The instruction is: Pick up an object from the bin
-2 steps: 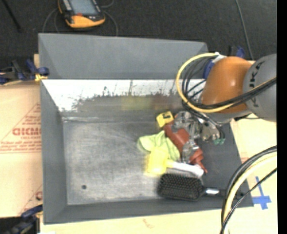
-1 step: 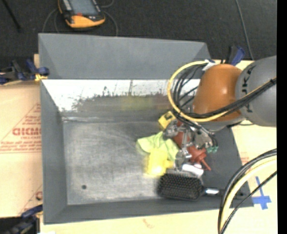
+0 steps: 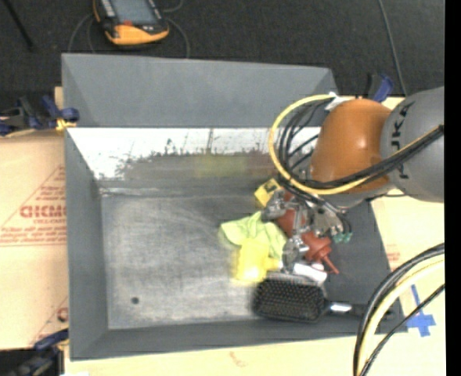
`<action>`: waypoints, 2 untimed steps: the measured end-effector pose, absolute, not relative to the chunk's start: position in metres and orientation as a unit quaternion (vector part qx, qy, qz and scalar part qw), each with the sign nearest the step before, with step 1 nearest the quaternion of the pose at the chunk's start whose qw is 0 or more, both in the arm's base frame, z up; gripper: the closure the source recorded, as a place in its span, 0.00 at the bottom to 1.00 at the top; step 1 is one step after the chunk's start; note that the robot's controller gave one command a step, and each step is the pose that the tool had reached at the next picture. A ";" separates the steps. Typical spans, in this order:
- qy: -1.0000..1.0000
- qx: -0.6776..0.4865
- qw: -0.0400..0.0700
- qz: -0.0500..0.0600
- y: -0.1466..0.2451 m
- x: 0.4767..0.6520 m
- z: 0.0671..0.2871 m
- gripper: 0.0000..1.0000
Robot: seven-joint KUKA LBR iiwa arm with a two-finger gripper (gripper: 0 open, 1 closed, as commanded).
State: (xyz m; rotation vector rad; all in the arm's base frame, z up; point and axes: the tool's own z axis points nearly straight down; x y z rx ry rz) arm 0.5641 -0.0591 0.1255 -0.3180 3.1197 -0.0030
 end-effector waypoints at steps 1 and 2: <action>0.996 -0.094 0.011 -0.003 -0.060 0.557 0.077 0.00; 0.993 -0.120 0.006 -0.001 -0.068 0.548 0.075 1.00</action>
Offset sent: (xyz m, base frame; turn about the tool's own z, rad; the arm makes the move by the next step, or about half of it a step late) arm -0.0209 -0.0086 -0.0555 -0.0367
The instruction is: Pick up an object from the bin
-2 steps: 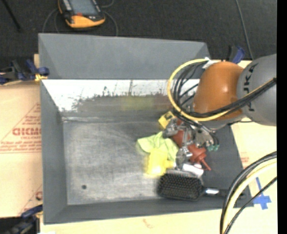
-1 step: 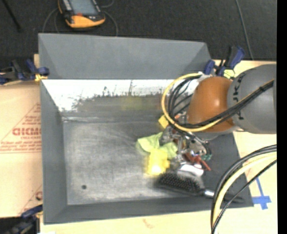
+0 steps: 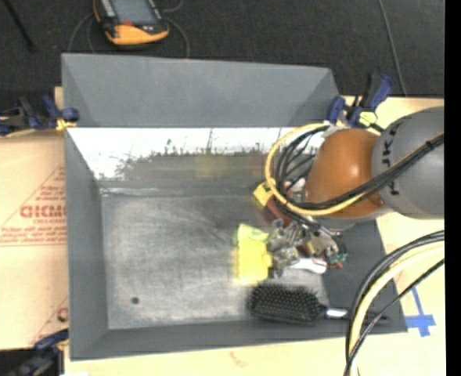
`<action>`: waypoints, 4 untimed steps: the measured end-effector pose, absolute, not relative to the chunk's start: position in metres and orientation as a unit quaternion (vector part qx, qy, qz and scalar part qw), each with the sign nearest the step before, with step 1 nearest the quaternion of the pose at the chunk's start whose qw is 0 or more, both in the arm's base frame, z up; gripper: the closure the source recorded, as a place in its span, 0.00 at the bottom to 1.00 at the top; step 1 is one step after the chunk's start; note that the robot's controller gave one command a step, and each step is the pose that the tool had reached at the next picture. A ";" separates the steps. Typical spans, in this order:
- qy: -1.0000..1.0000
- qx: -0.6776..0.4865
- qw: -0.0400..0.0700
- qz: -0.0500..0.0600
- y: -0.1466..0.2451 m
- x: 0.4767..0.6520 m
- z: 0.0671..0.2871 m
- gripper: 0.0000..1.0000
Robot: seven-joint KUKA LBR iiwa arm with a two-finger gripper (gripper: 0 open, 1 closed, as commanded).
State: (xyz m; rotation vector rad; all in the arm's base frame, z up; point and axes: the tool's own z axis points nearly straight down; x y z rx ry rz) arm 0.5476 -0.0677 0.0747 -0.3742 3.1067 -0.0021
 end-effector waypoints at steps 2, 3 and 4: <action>0.993 -0.120 0.006 -0.001 -0.068 0.548 0.076 1.00; 0.993 -0.120 0.002 0.000 -0.068 0.546 0.084 1.00; 0.993 -0.120 -0.002 0.000 -0.068 0.544 0.100 1.00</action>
Offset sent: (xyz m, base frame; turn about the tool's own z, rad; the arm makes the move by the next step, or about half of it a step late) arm 0.0000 0.0000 0.0118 0.0000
